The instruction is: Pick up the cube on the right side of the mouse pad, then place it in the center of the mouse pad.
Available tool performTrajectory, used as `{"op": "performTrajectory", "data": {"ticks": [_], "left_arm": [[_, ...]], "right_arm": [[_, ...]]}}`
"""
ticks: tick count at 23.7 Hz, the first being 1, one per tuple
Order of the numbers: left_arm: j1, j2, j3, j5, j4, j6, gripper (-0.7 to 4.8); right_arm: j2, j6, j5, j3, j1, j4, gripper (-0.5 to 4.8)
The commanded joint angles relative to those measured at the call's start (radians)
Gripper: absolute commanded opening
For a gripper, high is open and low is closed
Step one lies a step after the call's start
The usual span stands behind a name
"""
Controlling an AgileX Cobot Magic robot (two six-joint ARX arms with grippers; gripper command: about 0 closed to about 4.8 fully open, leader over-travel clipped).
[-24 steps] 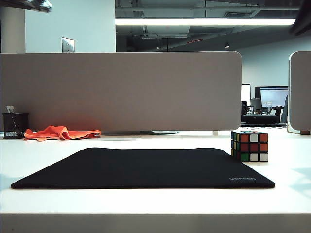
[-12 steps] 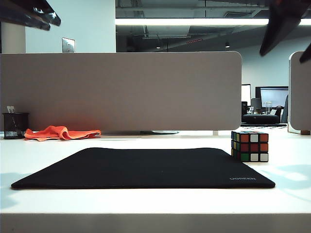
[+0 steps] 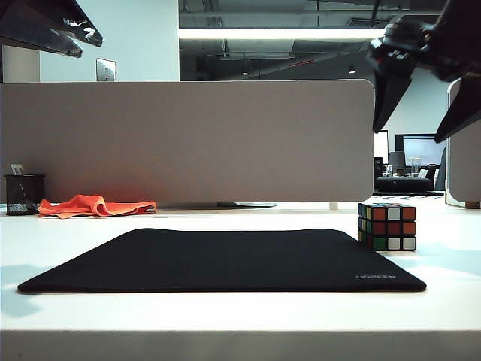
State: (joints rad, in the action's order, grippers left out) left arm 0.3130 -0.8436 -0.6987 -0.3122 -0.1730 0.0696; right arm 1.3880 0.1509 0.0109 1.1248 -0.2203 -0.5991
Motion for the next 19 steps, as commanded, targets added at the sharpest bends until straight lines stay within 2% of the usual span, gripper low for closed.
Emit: {"op": "performTrajectory", "data": {"ticks": [1,4,7,12,19], "left_arm": [[0.0,0.001,-0.006,-0.007,0.006,-0.042,1.9],[0.0,0.001,-0.006,-0.016,0.005,-0.059,2.42],[-0.002,-0.02,-0.006,0.006,0.002,-0.038,2.42],[0.001,-0.06,-0.005,0.024,-0.014,-0.052,2.42],[0.001,-0.06,-0.005,0.024,-0.106,-0.051,2.42]], "right_arm": [[0.086,0.003,-0.013,0.082,-0.002,-0.034,4.79],[0.162,0.008,-0.042,0.13,-0.002,-0.038,4.79],[0.242,0.008,-0.081,0.168,-0.002,-0.062,4.79],[0.34,0.02,-0.083,0.234,-0.002,-0.123,4.79],[0.346,0.086,-0.03,0.246,-0.002,-0.084,4.79]]}}
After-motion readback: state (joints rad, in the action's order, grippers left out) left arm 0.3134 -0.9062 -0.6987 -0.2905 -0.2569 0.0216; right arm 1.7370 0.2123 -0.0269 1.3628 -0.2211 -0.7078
